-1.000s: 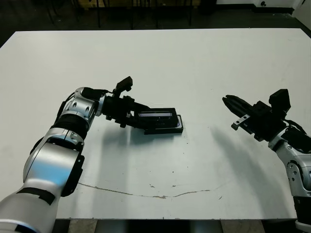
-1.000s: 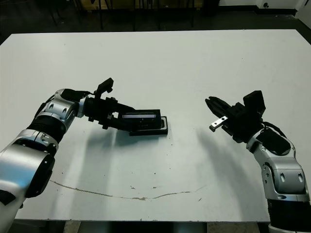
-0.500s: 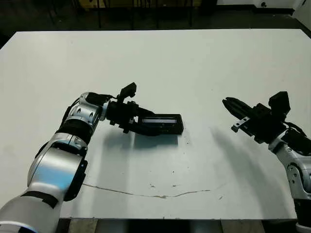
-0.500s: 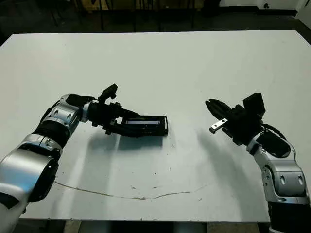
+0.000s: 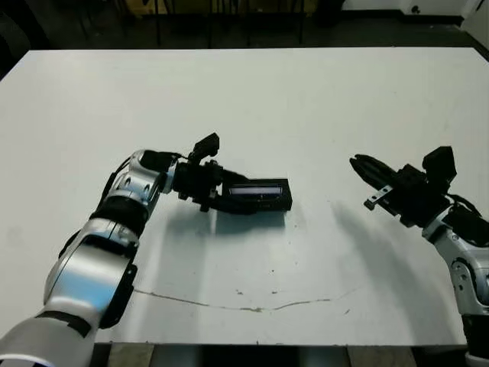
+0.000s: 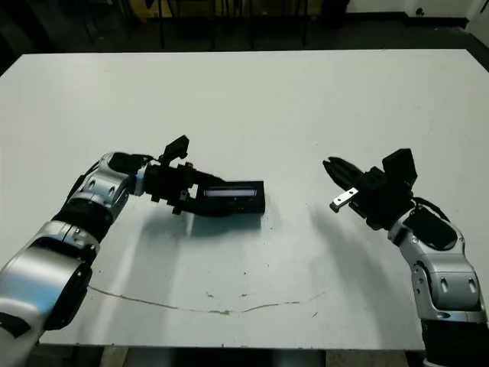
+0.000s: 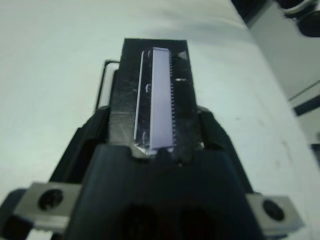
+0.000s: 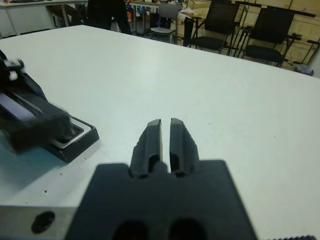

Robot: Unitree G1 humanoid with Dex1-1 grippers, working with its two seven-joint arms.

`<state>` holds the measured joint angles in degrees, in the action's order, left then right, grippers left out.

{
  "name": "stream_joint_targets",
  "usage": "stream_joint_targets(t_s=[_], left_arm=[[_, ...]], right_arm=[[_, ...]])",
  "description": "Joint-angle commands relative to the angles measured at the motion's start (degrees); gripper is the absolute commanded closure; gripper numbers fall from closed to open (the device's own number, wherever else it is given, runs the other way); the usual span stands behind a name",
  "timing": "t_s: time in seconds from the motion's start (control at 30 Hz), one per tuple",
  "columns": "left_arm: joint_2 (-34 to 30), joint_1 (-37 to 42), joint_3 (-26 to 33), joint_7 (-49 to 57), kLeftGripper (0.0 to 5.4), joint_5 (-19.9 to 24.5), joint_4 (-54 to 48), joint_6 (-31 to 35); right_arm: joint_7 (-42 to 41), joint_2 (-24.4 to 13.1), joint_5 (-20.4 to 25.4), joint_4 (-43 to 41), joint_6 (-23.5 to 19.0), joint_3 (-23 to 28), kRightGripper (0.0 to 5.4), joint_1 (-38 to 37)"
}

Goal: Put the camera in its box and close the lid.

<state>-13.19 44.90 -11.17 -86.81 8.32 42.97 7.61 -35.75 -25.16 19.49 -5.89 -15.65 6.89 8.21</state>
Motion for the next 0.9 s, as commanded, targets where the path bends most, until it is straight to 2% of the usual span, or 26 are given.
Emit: stream_joint_targets(t_s=[0.03,0.17,0.23,0.47,0.63,0.9], left_arm=[[-4.0,-1.1,1.6,0.1,2.64,2.4,-7.8,5.0],[-6.0,0.3,3.0,2.0,2.64,3.2,-8.1,4.8],[-6.2,1.5,3.4,2.8,2.64,2.9,-5.5,3.6],[-5.4,4.4,4.1,7.0,2.64,1.4,4.7,-2.0],[-4.6,6.0,4.1,10.2,2.64,-0.1,10.9,-4.0],[-2.4,7.9,4.8,13.0,2.64,-1.8,19.9,-4.6]], right_arm=[[-0.7,-0.5,-0.8,1.2,1.2,-0.5,5.40,-0.7],[-0.6,-0.5,-1.4,1.5,1.8,-0.9,5.40,-0.7],[-0.1,-0.5,-1.2,0.7,0.3,-0.7,5.40,-0.8],[0.0,-0.4,-1.7,0.6,1.0,-0.9,5.40,-1.1],[-0.9,-0.4,-1.6,1.7,2.4,-1.0,5.40,-1.1],[-0.6,-0.4,-2.1,2.1,2.2,-1.3,5.40,-1.2]])
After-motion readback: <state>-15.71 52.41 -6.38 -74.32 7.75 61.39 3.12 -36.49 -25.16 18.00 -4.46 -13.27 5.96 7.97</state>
